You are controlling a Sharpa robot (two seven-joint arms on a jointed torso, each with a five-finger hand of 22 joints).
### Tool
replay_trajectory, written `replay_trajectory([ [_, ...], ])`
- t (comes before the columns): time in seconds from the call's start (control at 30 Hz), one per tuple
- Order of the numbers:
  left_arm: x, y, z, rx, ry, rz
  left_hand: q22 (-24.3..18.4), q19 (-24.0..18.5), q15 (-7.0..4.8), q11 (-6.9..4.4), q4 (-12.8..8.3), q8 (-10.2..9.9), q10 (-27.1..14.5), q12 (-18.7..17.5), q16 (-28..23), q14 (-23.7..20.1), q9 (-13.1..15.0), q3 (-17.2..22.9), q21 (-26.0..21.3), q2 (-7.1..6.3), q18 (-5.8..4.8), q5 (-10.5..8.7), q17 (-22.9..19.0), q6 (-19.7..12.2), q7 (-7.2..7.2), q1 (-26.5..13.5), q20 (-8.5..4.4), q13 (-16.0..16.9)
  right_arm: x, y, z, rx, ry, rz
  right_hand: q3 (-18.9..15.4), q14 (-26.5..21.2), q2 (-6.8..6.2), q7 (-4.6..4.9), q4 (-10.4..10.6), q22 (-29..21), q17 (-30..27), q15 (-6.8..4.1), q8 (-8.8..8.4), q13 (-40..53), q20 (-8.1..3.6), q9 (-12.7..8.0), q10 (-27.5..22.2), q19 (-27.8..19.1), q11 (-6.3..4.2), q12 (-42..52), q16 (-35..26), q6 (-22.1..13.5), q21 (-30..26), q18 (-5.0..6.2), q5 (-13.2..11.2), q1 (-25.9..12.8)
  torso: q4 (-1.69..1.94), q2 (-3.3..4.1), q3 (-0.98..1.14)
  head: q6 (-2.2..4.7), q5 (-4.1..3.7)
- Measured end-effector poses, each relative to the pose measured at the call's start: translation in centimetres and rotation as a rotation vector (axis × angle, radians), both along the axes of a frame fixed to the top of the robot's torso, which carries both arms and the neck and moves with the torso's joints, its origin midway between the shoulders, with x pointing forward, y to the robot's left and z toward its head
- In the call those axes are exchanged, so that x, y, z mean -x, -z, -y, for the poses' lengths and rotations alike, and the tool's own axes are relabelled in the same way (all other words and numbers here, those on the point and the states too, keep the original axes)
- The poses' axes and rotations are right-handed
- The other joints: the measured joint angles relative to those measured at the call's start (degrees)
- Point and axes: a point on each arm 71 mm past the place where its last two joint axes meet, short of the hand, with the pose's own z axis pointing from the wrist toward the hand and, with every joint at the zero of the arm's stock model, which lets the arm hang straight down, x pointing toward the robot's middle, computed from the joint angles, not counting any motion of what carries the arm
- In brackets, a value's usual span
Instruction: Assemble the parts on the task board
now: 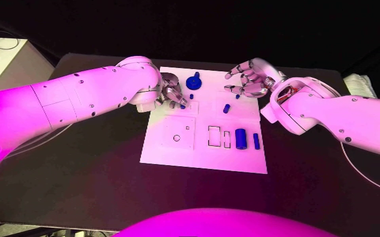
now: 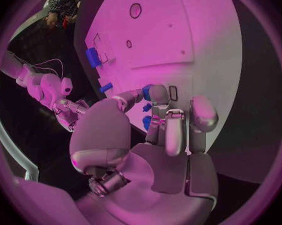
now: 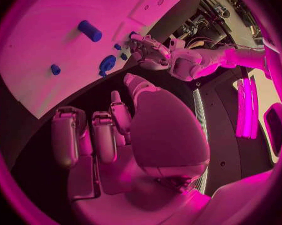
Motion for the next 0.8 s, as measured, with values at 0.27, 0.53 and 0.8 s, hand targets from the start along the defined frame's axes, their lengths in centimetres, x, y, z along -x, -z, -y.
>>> replay_trajectory([
  [0.27, -0.01, 0.02, -0.12, 0.003, -0.004, 0.008, 0.29, 0.0, 0.0, -0.09, 1.87, -0.35, 0.08, 0.28, 0.23, 0.0, -0.13, -1.97, 0.0, 0.21, 0.0, -3.38, 0.0, 0.52, 0.3, 0.66, 0.0, 0.28, 0.01, 0.02, -0.02, 0.0, 0.0, -0.001, 0.12, 0.0, 0.0, 0.0, 0.12, -0.01, 0.0, 0.0, 0.0, 0.0, 0.0, -0.03, 0.0, 0.0, 0.0, 0.0, 0.0, 0.0, 0.0, 0.0, 0.08, 0.0, 0.0, 0.0, -0.01, 0.13, 0.09],
  [0.53, 0.02, 0.13, -0.52, -0.001, -0.01, 0.011, 0.44, 0.41, 0.0, -0.07, 4.62, -0.35, 0.1, 0.51, 0.22, 0.0, -0.13, -4.71, 0.0, -0.7, 0.0, -3.52, 0.0, 0.9, 0.29, -0.25, 0.0, 0.7, 0.02, 0.06, 0.03, 0.0, 0.001, -0.002, 0.12, 0.0, 0.0, 0.0, 0.12, -0.01, 0.0, 0.0, 0.0, 0.0, 0.0, -0.03, 0.0, 0.0, 0.0, 0.0, 0.0, 0.0, 0.0, 0.0, 0.08, 0.0, -0.02, 0.0, -0.01, 0.15, 0.05],
  [0.8, 0.31, 0.25, -0.98, 0.001, -0.016, 0.015, 0.69, 0.41, 0.0, 0.11, 9.28, -0.34, 0.28, 0.78, 0.52, 0.0, 0.09, -8.83, 0.0, -1.28, 0.0, -6.08, 0.0, 1.11, 0.1, -0.83, 0.0, 1.02, 0.04, 0.11, 0.03, -0.001, 0.0, -0.003, 0.12, 0.0, 0.0, 0.0, 0.12, -0.02, 0.0, 0.0, 0.0, 0.0, 0.0, -0.03, 0.0, 0.0, 0.0, 0.0, 0.0, 0.0, 0.0, 0.0, 0.08, 0.0, -0.02, 0.0, 0.0, 0.37, 0.05],
])
